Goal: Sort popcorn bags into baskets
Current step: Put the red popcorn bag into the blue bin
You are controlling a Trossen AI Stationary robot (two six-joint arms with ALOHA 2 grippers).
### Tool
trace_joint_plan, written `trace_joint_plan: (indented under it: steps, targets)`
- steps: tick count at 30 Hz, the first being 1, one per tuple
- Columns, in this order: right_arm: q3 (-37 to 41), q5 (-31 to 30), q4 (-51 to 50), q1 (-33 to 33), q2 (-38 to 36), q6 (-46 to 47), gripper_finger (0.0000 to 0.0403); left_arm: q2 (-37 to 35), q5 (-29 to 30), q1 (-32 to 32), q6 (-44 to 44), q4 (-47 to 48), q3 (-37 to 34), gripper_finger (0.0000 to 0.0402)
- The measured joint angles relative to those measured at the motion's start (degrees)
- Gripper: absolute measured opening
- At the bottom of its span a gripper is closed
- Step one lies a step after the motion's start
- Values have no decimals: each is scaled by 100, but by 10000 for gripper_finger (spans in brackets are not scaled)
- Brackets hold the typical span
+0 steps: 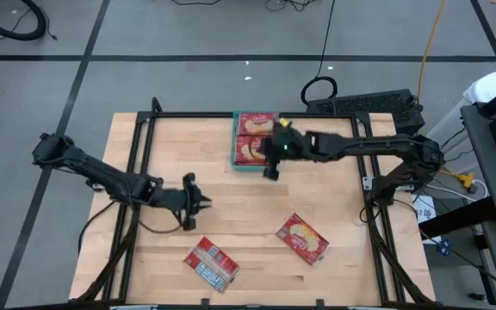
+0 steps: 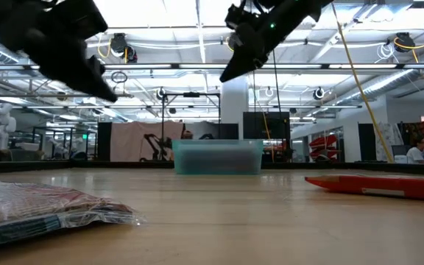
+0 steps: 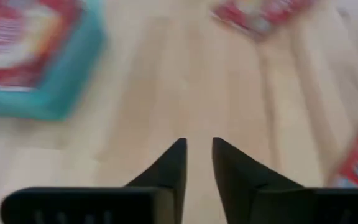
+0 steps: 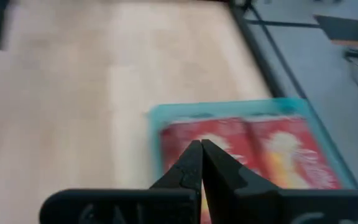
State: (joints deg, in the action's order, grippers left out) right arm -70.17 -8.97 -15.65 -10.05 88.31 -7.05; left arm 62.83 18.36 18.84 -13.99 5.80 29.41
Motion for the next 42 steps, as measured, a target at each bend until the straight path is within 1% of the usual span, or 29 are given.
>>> trace_joint_plan:
  steps: [3,6,9,10,12,14,18,21,24,27,28,30,33,37,40,42]
  targets:
    - [211,4,37,445,5,45,0,361,-408,283,64,47,0,119]
    - [517,8,131,853,11,302,0,680,-887,532,-123,-20,0,167]
    - [927,4,592,1198,7,610,0,1021,-1393,828,-400,-183,0,210]
    - [1078,-2,831,1302,11,675,0,1116,-1469,940,-456,-187,0,223]
    - [1345,-42,1306,1497,11,806,0,1328,-1517,1144,-552,-295,0,242]
    - [1573,-207,1693,1657,7,854,0,1528,-1514,1268,-623,-286,2,259]
    - [1868,-716,2130,1878,11,939,0,2045,-1216,1354,-777,-319,2,277]
    - [1938,-965,2206,1930,7,939,0,2337,-904,1361,-842,-439,26,272]
    - [1957,-1327,2184,1922,7,890,0,2459,-349,1257,-874,-469,29,256]
    - [1958,-1632,2204,1888,7,645,0,2472,619,928,-865,-413,11,235]
    - [1956,-1716,2239,1866,7,563,0,2475,854,792,-860,-375,6,228]
    - [1958,-1932,2349,1818,7,445,0,2454,1013,470,-776,-248,9,213]
    - [1956,-1972,2557,1730,7,368,0,2134,1023,27,-597,407,11,192]
    - [1973,-1952,2784,1710,5,436,0,1266,624,-263,-560,1245,187,162]
    - [2150,-1948,3082,1712,4,461,0,587,9,-367,-655,1844,171,143]
    - [2337,-1948,3525,1713,9,460,0,255,-478,-408,-810,2098,182,136]
